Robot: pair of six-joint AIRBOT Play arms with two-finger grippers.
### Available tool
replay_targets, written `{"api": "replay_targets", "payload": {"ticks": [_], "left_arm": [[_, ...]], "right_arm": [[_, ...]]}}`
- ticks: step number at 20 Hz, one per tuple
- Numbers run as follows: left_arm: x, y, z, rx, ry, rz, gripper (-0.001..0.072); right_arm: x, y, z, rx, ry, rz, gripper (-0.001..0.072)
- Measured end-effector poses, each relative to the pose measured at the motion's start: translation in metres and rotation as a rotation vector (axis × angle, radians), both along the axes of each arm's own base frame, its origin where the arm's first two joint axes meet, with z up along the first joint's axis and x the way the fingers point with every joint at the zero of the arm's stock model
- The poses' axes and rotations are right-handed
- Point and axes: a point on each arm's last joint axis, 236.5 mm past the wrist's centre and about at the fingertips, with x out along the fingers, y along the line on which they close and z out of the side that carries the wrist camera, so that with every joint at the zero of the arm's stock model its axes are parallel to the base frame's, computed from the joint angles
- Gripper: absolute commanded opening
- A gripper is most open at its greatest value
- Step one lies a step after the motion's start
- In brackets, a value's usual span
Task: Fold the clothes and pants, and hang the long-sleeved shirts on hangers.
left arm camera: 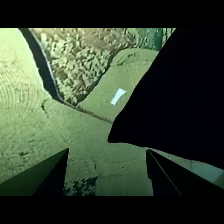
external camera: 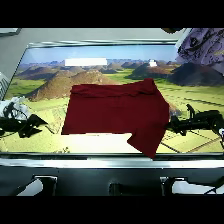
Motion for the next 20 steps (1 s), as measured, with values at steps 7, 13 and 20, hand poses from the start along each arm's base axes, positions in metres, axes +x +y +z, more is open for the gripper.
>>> {"api": "replay_targets", "payload": {"ticks": [7,13,20], "left_arm": [[-0.012,-0.046,-0.047,-0.123,0.046,-0.061,0.0557],[-0.003,-0.066,-0.061,-0.180,0.057,-0.041,0.0526],[-0.004,-0.065,-0.077,-0.171,0.075,-0.043,0.0017]], "right_arm": [[0.000,0.003,0.010,0.011,-0.011,-0.001,0.0028],[0.000,0.005,0.012,0.019,-0.004,-0.006,0.0028],[-0.002,0.006,0.020,0.022,-0.012,0.001,0.0028]]}}
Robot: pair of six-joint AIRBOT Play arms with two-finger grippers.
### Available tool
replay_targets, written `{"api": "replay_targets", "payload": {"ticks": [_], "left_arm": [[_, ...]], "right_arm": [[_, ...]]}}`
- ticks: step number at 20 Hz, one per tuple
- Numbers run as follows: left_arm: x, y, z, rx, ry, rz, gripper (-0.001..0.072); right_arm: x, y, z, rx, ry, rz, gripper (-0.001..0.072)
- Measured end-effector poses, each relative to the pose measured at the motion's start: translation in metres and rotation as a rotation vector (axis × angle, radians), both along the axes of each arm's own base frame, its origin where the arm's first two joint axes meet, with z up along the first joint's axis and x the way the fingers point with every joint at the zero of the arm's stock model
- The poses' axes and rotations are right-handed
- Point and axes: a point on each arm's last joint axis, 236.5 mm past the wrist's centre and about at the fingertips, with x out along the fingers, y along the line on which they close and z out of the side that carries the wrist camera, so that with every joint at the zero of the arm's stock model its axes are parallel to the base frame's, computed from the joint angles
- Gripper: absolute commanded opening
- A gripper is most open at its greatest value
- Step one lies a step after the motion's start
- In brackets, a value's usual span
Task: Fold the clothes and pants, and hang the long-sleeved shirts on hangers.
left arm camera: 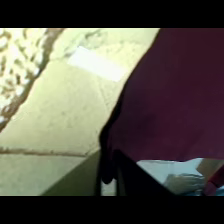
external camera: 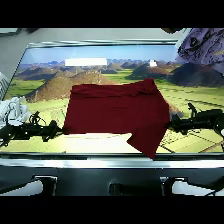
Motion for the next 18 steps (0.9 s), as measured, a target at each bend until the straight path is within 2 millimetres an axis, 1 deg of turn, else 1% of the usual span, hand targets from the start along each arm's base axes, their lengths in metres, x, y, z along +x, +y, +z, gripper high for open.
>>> {"api": "replay_targets", "payload": {"ticks": [3,5,6,8,10,12,13,14,15,16,17,18], "left_arm": [[0.009,-0.002,0.005,-0.014,-0.045,-0.011,0.0015],[0.024,-0.003,0.016,-0.022,-0.098,-0.011,0.0014],[0.034,-0.003,0.026,-0.023,-0.130,-0.016,0.0013],[0.062,0.000,0.052,-0.002,-0.223,-0.031,0.0013],[0.100,0.002,0.096,0.030,-0.347,-0.050,0.0013],[0.139,0.008,0.153,0.103,-0.485,-0.078,0.0013],[0.159,0.013,0.190,0.161,-0.567,-0.093,0.0013],[0.173,0.017,0.226,0.217,-0.640,-0.105,0.0013],[0.183,0.023,0.262,0.286,-0.705,-0.115,0.0013],[0.190,0.030,0.303,0.369,-0.777,-0.116,0.0013],[0.191,0.036,0.344,0.447,-0.843,-0.110,0.0013],[0.187,0.044,0.387,0.533,-0.908,-0.094,0.0013]], "right_arm": [[-0.002,0.002,0.008,0.003,-0.011,0.011,0.0027],[-0.001,0.006,0.020,0.011,-0.033,0.016,0.0027],[0.003,0.008,0.028,0.013,-0.056,0.014,0.0026],[0.019,0.012,0.051,-0.008,-0.138,0.028,0.0026],[0.045,0.022,0.084,-0.049,-0.245,0.072,0.0026],[0.078,0.034,0.132,-0.121,-0.376,0.123,0.0026],[0.095,0.039,0.161,-0.164,-0.449,0.142,0.0026],[0.112,0.044,0.198,-0.208,-0.539,0.153,0.0026],[0.124,0.050,0.235,-0.244,-0.623,0.161,0.0026],[0.133,0.054,0.279,-0.281,-0.719,0.159,0.0026],[0.136,0.058,0.323,-0.311,-0.810,0.153,0.0026],[0.131,0.061,0.370,-0.343,-0.904,0.150,0.0026]]}}
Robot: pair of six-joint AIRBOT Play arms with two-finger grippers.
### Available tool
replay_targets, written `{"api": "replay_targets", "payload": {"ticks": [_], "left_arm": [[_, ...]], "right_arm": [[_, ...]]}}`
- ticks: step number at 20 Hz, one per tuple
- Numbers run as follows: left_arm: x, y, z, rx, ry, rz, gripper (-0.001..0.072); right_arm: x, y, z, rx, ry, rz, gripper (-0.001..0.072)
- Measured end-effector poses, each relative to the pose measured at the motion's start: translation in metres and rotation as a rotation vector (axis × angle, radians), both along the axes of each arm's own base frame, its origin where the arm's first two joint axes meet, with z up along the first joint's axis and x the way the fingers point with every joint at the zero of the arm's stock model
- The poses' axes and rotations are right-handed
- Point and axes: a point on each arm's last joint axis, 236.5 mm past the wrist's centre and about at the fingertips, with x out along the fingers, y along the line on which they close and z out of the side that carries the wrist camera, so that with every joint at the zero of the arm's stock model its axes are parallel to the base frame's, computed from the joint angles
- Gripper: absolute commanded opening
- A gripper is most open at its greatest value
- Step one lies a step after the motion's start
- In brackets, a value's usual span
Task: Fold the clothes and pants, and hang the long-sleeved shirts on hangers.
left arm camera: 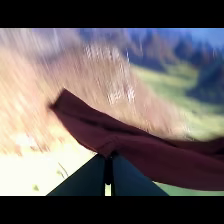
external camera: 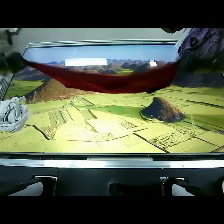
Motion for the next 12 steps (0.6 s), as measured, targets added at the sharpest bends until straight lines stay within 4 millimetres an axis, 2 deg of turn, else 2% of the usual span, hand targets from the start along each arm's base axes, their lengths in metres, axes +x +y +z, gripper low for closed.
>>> {"api": "replay_targets", "payload": {"ticks": [1,3,6,9,11,12], "left_arm": [[-0.011,0.008,0.040,0.061,-0.070,0.040,0.0013],[-0.045,0.022,0.103,0.144,-0.184,0.129,0.0013],[-0.113,0.040,0.163,0.197,-0.310,0.259,0.0013],[-0.178,0.050,0.190,0.211,-0.371,0.351,0.0013],[-0.206,0.055,0.195,0.215,-0.381,0.392,0.0013],[-0.213,0.057,0.194,0.214,-0.373,0.404,0.0013]], "right_arm": [[-0.011,0.003,0.039,-0.024,-0.079,-0.001,0.0026],[-0.051,0.006,0.106,-0.079,-0.222,-0.014,0.0026],[-0.124,0.008,0.167,-0.140,-0.371,-0.058,0.0027],[-0.188,0.003,0.201,-0.179,-0.473,-0.132,0.0026],[-0.216,0.001,0.211,-0.176,-0.504,-0.169,0.0026],[-0.222,-0.001,0.212,-0.171,-0.506,-0.183,0.0026]]}}
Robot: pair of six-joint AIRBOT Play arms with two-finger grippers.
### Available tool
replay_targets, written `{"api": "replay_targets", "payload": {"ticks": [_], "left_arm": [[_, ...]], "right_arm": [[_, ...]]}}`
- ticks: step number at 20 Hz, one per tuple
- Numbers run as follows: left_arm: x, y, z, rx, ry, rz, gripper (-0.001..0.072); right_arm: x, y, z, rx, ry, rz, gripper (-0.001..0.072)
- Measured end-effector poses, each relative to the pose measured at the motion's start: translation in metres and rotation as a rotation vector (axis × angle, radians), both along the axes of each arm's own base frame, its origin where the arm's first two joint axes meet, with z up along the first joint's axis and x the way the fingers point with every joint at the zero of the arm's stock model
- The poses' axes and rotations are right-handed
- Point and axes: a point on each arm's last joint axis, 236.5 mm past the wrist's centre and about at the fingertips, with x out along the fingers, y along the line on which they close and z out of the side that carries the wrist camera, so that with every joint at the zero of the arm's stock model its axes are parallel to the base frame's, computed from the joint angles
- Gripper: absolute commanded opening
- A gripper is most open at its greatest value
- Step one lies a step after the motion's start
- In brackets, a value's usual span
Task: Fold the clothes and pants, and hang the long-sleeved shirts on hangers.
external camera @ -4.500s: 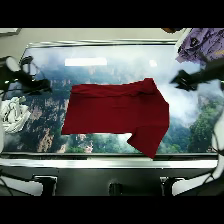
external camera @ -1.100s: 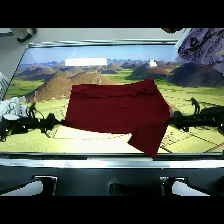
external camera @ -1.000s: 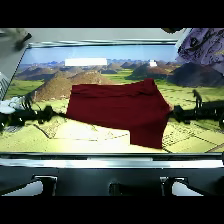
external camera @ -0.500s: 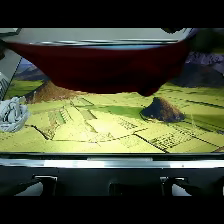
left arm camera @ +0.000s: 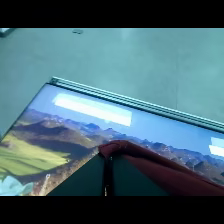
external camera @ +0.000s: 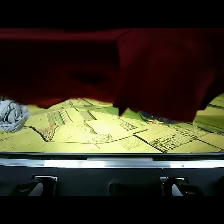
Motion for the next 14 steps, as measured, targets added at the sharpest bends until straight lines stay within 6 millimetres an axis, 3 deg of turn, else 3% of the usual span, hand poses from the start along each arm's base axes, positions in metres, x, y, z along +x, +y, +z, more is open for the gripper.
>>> {"api": "replay_targets", "payload": {"ticks": [3,6,8,10,14], "left_arm": [[0.007,0.001,-0.025,-0.021,0.090,0.003,0.0014],[0.052,-0.009,-0.087,-0.056,0.283,-0.068,0.0014],[0.089,-0.016,-0.145,-0.093,0.444,-0.113,0.0014],[0.128,-0.020,-0.216,-0.135,0.608,-0.145,0.0014],[0.208,-0.032,-0.347,-0.178,0.783,-0.184,0.0014]], "right_arm": [[0.014,-0.006,-0.021,0.028,0.098,-0.022,0.0026],[0.065,-0.017,-0.078,0.057,0.320,-0.037,0.0027],[0.113,-0.026,-0.137,0.079,0.502,-0.042,0.0027],[0.160,-0.034,-0.204,0.099,0.667,-0.047,0.0027],[0.246,-0.049,-0.336,0.155,0.878,-0.076,0.0027]]}}
